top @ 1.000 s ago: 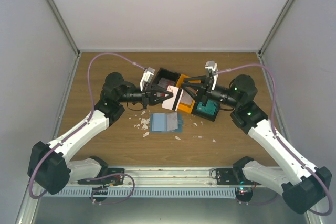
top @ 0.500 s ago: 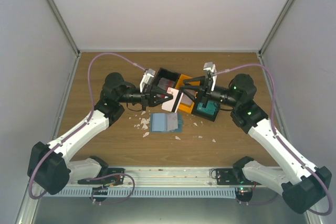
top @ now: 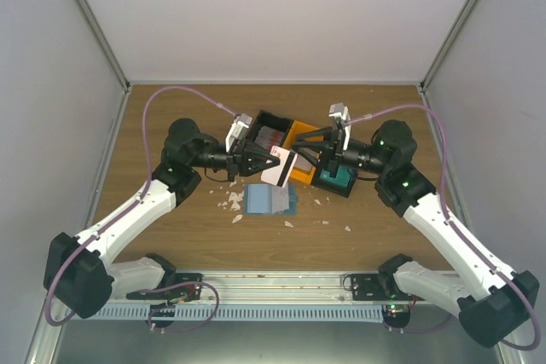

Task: Put the credit cards into the card holder
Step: Pick up the credit card from the storage box.

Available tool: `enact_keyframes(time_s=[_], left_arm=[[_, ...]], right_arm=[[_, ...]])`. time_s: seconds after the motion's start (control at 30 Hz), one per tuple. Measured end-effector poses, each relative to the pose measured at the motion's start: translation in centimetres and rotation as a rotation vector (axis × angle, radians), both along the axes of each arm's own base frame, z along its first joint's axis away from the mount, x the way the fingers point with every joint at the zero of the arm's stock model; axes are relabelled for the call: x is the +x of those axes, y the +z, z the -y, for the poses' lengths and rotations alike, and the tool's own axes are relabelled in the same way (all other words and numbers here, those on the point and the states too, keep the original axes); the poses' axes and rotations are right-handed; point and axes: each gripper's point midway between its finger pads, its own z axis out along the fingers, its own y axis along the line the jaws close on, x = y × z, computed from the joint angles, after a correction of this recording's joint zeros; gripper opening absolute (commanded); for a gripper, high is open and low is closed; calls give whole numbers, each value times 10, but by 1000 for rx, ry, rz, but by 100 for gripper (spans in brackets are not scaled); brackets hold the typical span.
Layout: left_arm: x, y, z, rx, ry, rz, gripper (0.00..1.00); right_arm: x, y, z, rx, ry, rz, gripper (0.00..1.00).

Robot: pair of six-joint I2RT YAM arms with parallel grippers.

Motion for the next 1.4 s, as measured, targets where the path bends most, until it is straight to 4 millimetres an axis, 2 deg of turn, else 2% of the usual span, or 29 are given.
enact_keyframes(time_s=[0.17, 0.27, 0.4, 0.63, 0.77, 0.93, 1.17, 1.4], left_arm=[[-10, 7, -3, -13, -35, 19, 0], [-13, 13, -4, -22, -46, 23, 0], [-14, 21, -4, -30, -48, 29, 0], [-13, 20, -4, -21, -43, 23, 0], [-13, 19, -4, -20, -43, 27, 0], [-13, 19, -4, -20, -45, 28, 0], [-14, 18, -5, -17, -50, 24, 0], [-14, 18, -5, -16, -55, 25, 0]], right_arm=[[-1, -5, -3, -9, 24, -13, 27], [-1, -7, -4, -13, 35, -21, 32], [-2, -7, -4, -13, 37, -24, 45], [-11, 16, 7, 34, -7, 31, 53], [-18, 26, 9, 54, 6, 63, 53], [-20, 18, 4, 36, 55, 50, 50], [-19, 15, 0, 19, 79, 48, 36], [-21, 14, -2, 11, 105, 45, 35]])
